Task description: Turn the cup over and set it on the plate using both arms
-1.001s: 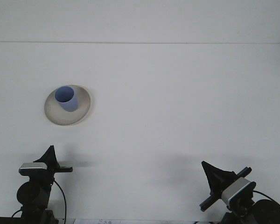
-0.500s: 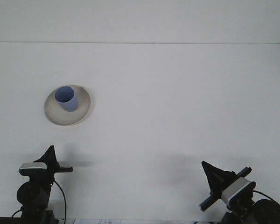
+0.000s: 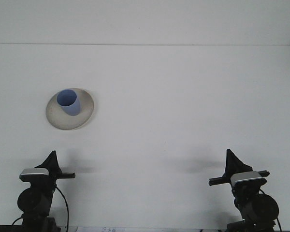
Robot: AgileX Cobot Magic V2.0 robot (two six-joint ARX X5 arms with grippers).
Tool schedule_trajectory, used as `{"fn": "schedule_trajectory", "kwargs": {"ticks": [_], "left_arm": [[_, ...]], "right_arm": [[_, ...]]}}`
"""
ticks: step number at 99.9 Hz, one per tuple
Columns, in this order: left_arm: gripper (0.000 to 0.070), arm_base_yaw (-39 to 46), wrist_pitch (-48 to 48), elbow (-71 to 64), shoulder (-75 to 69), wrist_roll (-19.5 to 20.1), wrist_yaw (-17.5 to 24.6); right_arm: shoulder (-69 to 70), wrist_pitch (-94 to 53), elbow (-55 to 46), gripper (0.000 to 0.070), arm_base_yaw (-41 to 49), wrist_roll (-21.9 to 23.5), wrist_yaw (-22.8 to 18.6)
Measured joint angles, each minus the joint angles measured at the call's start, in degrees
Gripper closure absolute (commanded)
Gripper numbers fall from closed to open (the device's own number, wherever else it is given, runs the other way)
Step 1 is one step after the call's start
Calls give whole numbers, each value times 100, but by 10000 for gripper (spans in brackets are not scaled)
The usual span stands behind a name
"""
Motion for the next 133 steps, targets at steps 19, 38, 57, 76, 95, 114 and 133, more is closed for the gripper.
{"fn": "schedule_trajectory", "kwargs": {"ticks": [19, 38, 57, 76, 95, 114, 133], "left_arm": [[685, 0, 0, 0, 0, 0, 0], [685, 0, -4, 0, 0, 0, 0], [685, 0, -4, 0, 0, 0, 0], [685, 0, -2, 0, 0, 0, 0], [685, 0, -2, 0, 0, 0, 0], [685, 0, -2, 0, 0, 0, 0], [685, 0, -2, 0, 0, 0, 0]], "right_arm": [[-409, 328, -951, 696, -929, 63, -356], [-411, 304, -1167, 697, -966, 68, -234], [-413, 356, -1167, 696, -966, 68, -234], [-413, 385, -1167, 697, -966, 77, -236], [-413, 387, -1167, 697, -966, 96, -236], [-413, 387, -1167, 696, -966, 107, -236], [-413, 387, -1167, 697, -966, 107, -236]]}}
